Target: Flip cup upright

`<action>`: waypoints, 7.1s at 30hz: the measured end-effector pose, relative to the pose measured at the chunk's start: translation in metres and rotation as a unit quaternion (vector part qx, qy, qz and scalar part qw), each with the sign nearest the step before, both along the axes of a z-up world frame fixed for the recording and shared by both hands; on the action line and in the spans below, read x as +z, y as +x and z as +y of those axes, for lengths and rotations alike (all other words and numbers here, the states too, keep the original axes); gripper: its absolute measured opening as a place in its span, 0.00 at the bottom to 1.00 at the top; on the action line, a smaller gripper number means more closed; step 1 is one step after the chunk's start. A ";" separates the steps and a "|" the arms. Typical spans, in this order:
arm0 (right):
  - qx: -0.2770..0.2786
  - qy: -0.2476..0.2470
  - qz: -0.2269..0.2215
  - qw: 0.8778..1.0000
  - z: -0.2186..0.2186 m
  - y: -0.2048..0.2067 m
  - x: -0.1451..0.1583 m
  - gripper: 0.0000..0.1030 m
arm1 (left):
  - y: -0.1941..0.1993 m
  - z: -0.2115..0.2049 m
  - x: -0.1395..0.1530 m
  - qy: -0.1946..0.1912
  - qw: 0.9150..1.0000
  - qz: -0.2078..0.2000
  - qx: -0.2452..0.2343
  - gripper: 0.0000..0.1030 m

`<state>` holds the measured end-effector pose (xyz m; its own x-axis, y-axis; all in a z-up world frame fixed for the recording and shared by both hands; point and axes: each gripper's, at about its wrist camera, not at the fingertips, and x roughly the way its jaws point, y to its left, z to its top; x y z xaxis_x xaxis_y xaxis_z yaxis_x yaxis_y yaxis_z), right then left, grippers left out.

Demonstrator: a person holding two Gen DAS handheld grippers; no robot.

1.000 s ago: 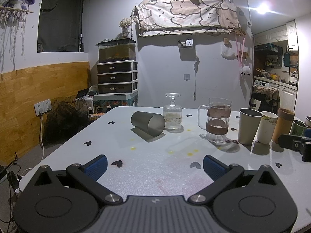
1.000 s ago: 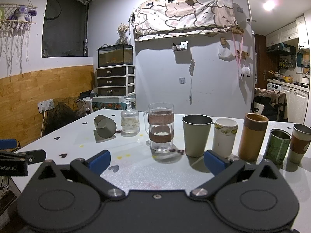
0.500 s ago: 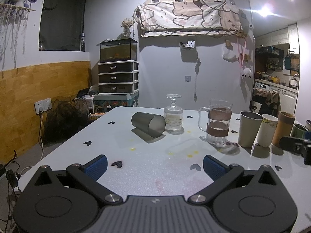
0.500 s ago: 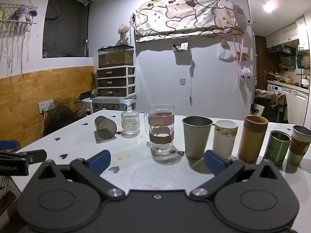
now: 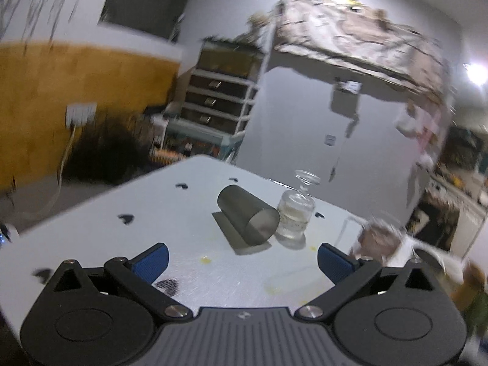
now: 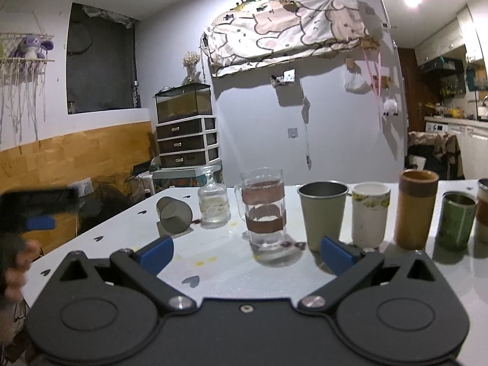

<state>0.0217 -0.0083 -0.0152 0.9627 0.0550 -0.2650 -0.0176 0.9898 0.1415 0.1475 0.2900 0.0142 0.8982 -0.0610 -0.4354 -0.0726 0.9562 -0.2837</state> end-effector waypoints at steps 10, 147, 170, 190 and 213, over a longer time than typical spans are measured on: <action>0.020 0.006 0.019 1.000 -0.016 0.024 -0.025 1.00 | 0.148 -0.011 -0.017 -0.062 0.992 0.069 0.081 0.90; -0.256 -0.027 0.092 0.962 -0.215 0.009 -0.021 0.84 | -0.096 -0.071 -0.068 0.036 0.963 0.067 -0.258 0.85; -0.241 -0.051 0.020 0.969 -0.108 -0.122 0.017 0.96 | -0.136 -0.134 -0.017 0.083 0.953 -0.049 -0.286 1.00; -0.234 -0.052 0.060 0.969 -0.076 -0.149 0.000 1.00 | -0.158 -0.142 -0.031 0.106 0.950 -0.035 -0.290 1.00; -0.231 -0.053 0.061 0.970 -0.072 -0.149 0.002 1.00 | -0.159 -0.138 -0.029 0.112 0.951 -0.038 -0.285 1.00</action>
<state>-0.1270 -0.0803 -0.0135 0.8394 -0.4084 -0.3586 0.4415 0.8972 0.0119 -0.0114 0.1517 -0.0153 0.7764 -0.4605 -0.4302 0.4878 0.8714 -0.0523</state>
